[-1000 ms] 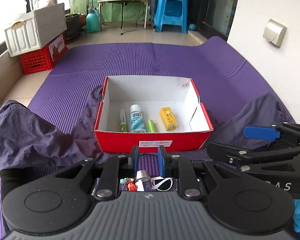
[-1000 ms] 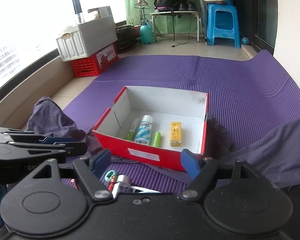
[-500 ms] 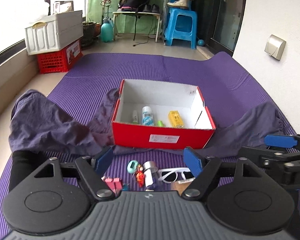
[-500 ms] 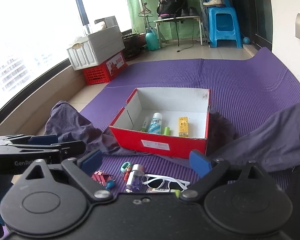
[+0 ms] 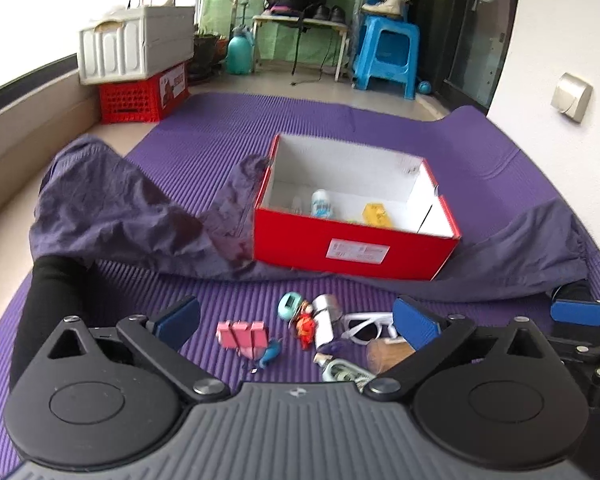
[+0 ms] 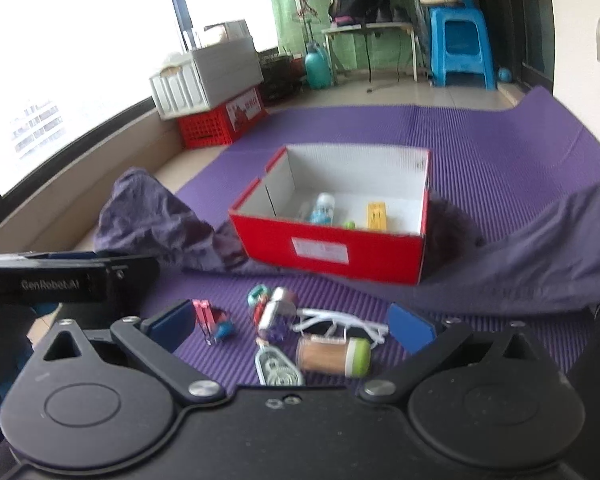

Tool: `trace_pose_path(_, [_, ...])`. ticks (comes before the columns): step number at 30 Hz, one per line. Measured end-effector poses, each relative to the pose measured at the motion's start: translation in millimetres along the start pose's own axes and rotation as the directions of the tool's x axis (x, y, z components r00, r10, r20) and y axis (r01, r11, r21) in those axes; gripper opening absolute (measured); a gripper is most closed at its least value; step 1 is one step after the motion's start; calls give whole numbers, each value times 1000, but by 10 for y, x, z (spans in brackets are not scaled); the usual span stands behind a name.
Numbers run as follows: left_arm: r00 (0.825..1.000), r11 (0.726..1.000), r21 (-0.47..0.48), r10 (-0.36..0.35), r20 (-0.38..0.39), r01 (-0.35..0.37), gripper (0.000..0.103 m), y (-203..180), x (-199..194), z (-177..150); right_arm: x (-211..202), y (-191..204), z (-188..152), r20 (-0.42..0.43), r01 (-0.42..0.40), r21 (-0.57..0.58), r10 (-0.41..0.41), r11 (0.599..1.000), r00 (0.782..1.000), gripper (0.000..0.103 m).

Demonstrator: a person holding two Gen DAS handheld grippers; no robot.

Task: Organize rigid objects
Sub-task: 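Withdraw both open grippers from the shoebox toward the remaining items, then grasp the toothpick jar with the right gripper while the left gripper grasps the pink binder clip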

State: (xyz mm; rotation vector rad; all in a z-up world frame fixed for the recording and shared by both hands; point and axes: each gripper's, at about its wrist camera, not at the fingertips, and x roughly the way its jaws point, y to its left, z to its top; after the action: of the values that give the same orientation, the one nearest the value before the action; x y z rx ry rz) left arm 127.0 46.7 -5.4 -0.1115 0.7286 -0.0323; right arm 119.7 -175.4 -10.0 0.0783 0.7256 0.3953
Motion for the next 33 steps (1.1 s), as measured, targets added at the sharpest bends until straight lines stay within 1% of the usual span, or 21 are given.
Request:
trace_pose_path(4, [998, 1000, -19, 19, -64, -20, 103, 115, 201, -116, 136, -36, -132, -28, 22, 2, -22, 1000, 999, 103])
trace_pose_path(7, [991, 999, -52, 2, -131, -9, 103, 227, 381, -209, 242, -81, -211, -49, 29, 16, -28, 999, 998, 103])
trace_pose_path(10, [987, 996, -79, 15, -159, -28, 103, 310, 527, -280, 352, -134, -269, -70, 30, 26, -29, 999, 997, 103])
trace_pose_path(13, [983, 994, -93, 40, -181, -57, 103, 374, 697, -320, 481, -155, -306, -91, 35, 21, -33, 999, 995, 103])
trace_pose_path(15, [980, 994, -93, 40, -195, -59, 103, 386, 811, -330, 573, -160, -323, -103, 38, 14, -36, 999, 994, 103])
trace_pose_path(20, [973, 991, -93, 71, -219, -94, 103, 412, 1073, -346, 855, -181, -365, -141, 64, 10, -62, 998, 988, 103])
trace_pose_path(25, [964, 990, -105, 68, -257, -98, 103, 452, 1319, -371, 1119, -210, -428, -168, 100, 25, -94, 995, 981, 102])
trace_pose_path(28, [963, 986, -126, 73, -261, -108, 103, 520, 1416, -382, 1254, -194, -462, -186, 115, 10, -111, 993, 976, 102])
trace_pose_path(33, [957, 982, -117, 111, -268, -147, 103, 574, 1537, -401, 1456, -199, -487, -220, 126, 2, -123, 992, 968, 100])
